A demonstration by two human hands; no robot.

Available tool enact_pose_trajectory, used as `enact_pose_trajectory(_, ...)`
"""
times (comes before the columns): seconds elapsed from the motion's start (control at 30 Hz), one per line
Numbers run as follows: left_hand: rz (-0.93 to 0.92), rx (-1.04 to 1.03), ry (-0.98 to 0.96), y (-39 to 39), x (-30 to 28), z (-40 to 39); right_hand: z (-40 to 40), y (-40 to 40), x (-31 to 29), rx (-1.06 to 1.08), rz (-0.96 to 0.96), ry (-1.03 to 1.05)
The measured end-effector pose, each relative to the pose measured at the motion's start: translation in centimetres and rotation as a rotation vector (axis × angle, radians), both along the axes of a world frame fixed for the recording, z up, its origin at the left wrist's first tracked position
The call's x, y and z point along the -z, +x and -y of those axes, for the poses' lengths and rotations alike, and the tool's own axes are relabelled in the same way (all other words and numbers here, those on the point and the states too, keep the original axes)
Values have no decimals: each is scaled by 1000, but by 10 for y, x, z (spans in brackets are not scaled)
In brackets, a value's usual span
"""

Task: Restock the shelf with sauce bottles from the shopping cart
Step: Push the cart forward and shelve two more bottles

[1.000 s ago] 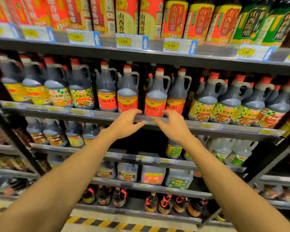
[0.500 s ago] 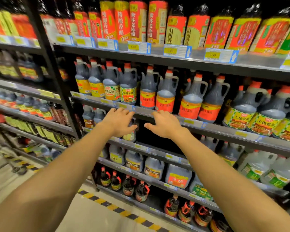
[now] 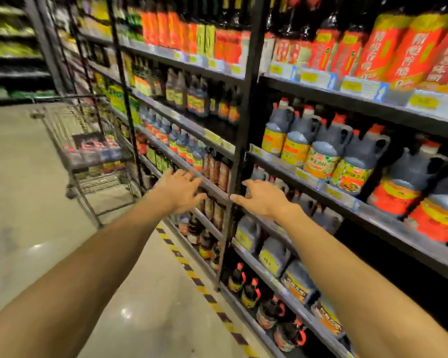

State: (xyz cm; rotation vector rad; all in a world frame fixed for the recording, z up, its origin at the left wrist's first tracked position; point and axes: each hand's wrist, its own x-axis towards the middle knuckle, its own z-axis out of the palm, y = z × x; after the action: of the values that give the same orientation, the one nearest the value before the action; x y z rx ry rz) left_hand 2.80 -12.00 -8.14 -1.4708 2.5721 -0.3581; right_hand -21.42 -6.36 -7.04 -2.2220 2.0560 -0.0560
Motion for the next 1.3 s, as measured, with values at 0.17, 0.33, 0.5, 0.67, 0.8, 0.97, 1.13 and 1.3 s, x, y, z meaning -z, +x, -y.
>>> enact_pose_trajectory(0.17,-40,-139,7,123,15,58,87,113,14,-134,-61,5)
enact_pose_trajectory(0.33,-56,-285,52,222,24,94,159,206,24,-224,-43,27)
enact_pose_trajectory(0.5,-61,-404,72,301,42,136,224,281,26,-329,-61,64)
enact_pose_trajectory(0.67,-70,-485,87,351,59,198,307,333,36,-396,-76,77)
enact_pose_trajectory(0.8,-81,-545,73,380,69,263,386,368,51,-411,-61,82)
enact_pose_trajectory(0.97,-88,-612,105,409,73,356,493,402,76,-421,-52,98)
enact_pose_trajectory(1.13,-103,-676,108,442,68,445,592,435,86,-433,-31,160)
enact_pose_trajectory(1.3,-65,-652,137,463,72,507,671,468,92,-473,-32,167)
